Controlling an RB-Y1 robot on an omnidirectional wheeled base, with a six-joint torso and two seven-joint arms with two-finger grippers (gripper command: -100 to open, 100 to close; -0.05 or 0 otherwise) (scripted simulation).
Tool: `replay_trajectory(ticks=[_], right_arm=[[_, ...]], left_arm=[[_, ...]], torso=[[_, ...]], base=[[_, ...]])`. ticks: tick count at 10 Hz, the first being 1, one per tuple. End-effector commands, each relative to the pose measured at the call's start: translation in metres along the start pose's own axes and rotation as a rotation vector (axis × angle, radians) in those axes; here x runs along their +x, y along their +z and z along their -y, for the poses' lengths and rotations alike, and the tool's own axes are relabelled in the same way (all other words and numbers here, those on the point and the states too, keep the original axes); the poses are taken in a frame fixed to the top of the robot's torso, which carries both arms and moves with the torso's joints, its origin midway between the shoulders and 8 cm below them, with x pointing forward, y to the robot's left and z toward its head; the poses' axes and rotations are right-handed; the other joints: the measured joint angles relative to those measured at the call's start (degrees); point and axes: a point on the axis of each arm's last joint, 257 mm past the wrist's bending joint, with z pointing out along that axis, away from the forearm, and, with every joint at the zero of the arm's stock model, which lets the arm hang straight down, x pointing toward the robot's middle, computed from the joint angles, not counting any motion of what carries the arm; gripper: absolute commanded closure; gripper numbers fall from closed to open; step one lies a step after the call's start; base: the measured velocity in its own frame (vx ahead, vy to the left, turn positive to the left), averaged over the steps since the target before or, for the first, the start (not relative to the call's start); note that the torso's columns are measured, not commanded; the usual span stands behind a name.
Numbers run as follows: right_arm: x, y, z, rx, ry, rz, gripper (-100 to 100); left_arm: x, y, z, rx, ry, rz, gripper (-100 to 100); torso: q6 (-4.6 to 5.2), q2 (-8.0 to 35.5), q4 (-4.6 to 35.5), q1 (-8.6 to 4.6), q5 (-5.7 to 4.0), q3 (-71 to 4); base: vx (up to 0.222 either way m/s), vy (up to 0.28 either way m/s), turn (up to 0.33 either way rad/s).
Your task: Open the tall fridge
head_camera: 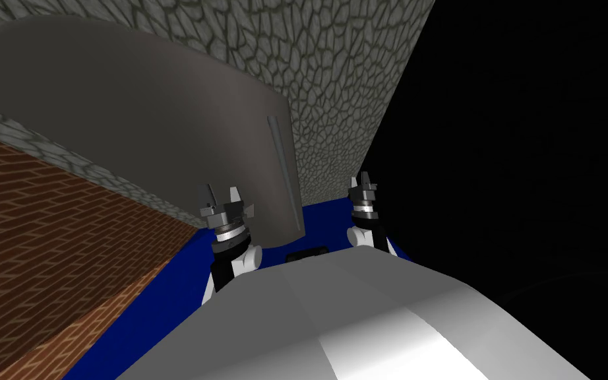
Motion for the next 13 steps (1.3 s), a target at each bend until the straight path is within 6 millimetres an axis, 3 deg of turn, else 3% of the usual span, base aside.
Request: replay_trajectory(ticks=[1, 3, 4, 6, 13], right_arm=[[0.000, 0.000, 0.000, 0.000, 0.000, 0.000, 0], [0.000, 0.000, 0.000, 0.000, 0.000, 0.000, 0], [0.000, 0.000, 0.000, 0.000, 0.000, 0.000, 0], [0.000, 0.000, 0.000, 0.001, 0.000, 0.000, 0], [0.000, 0.000, 0.000, 0.001, 0.000, 0.000, 0]], left_arm=[[0.000, 0.000, 0.000, 0.000, 0.000, 0.000, 0], [0.000, 0.000, 0.000, 0.000, 0.000, 0.000, 0], [0.006, 0.000, -0.004, -0.007, 0.003, -0.035, -100], [0.016, -0.001, -0.012, -0.024, 0.006, -0.091, -100], [0.053, -0.001, -0.066, -0.132, 0.014, -0.283, -100]], torso=[[0.00, 4.2, 4.2, 0.00, 0.00, -8.5], [0.00, 12.7, 12.7, 0.00, 0.00, -25.4], [0.00, 16.9, 16.9, 0.00, 0.00, -33.8], [0.00, 19.4, 19.4, 0.01, 0.01, -38.9], [0.01, 19.7, 19.6, -0.02, 0.00, -39.2]], base=[[0.000, 0.000, 0.000], [0.000, 0.000, 0.000], [-0.003, 0.000, -0.027], [-0.027, -0.001, -0.052], [-0.053, 0.000, -0.101]])
